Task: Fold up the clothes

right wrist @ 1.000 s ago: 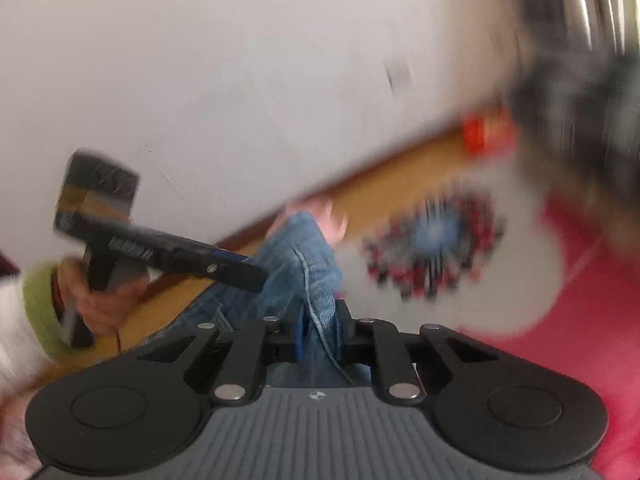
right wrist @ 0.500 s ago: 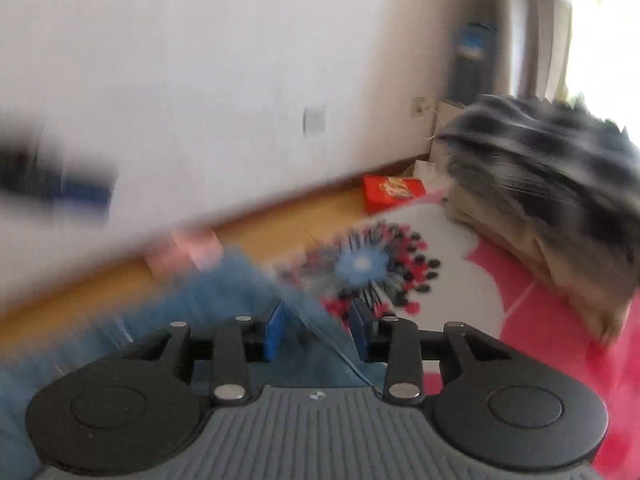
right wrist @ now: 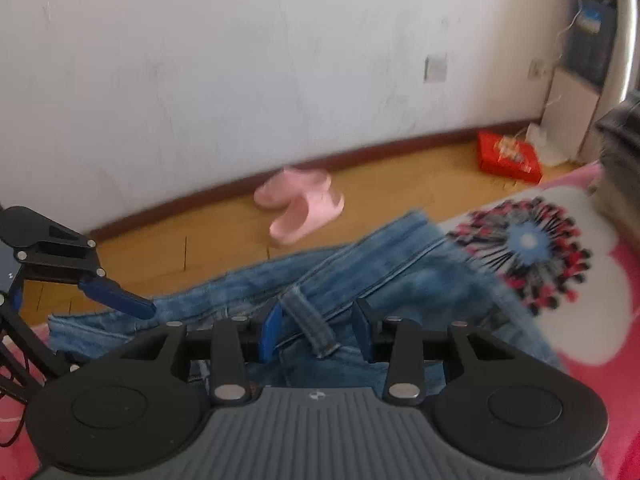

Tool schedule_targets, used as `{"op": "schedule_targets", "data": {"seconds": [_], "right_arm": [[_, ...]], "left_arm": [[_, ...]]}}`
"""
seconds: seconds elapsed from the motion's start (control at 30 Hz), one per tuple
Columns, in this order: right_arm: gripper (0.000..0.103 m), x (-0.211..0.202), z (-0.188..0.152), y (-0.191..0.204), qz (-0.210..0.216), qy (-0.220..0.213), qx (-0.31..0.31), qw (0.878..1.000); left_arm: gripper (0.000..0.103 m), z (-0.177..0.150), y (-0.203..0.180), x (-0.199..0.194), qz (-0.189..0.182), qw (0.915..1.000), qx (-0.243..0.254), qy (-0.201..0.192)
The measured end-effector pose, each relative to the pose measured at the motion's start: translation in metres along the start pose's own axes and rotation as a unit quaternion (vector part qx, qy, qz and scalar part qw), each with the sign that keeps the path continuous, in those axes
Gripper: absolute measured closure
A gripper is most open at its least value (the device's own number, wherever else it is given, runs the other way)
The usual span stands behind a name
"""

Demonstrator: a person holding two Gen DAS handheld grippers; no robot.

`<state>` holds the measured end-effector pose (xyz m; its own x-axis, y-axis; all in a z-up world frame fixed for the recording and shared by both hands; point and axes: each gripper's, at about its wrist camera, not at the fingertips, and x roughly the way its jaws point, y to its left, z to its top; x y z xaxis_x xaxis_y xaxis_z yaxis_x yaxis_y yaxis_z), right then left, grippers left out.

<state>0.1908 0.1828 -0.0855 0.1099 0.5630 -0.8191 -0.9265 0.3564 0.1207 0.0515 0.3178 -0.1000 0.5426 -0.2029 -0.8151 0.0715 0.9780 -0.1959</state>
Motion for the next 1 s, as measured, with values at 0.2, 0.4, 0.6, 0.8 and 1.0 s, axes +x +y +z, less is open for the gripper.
{"op": "schedule_targets", "data": {"seconds": [0.2,0.4,0.6,0.8,1.0], "right_arm": [[0.059,0.02,0.01,-0.002,0.018,0.045,-0.014,0.999],[0.068,0.03,0.011,0.005,-0.004,0.061,-0.033,0.998],[0.098,0.009,0.007,0.012,-0.034,-0.001,-0.022,0.999],[0.098,-0.007,0.011,0.011,-0.031,-0.056,0.013,0.998],[0.101,-0.009,0.033,0.021,-0.006,-0.087,0.031,0.996]], "left_arm": [[0.051,-0.01,0.012,-0.008,-0.033,0.9992,-0.017,0.017],[0.062,-0.017,0.01,-0.011,-0.051,0.9981,-0.01,0.033],[0.086,-0.022,0.004,-0.019,-0.049,0.9986,-0.014,0.016],[0.092,-0.024,0.007,-0.041,-0.045,0.9982,-0.029,-0.025],[0.093,-0.025,0.017,-0.057,-0.028,0.9988,-0.031,-0.024]]}}
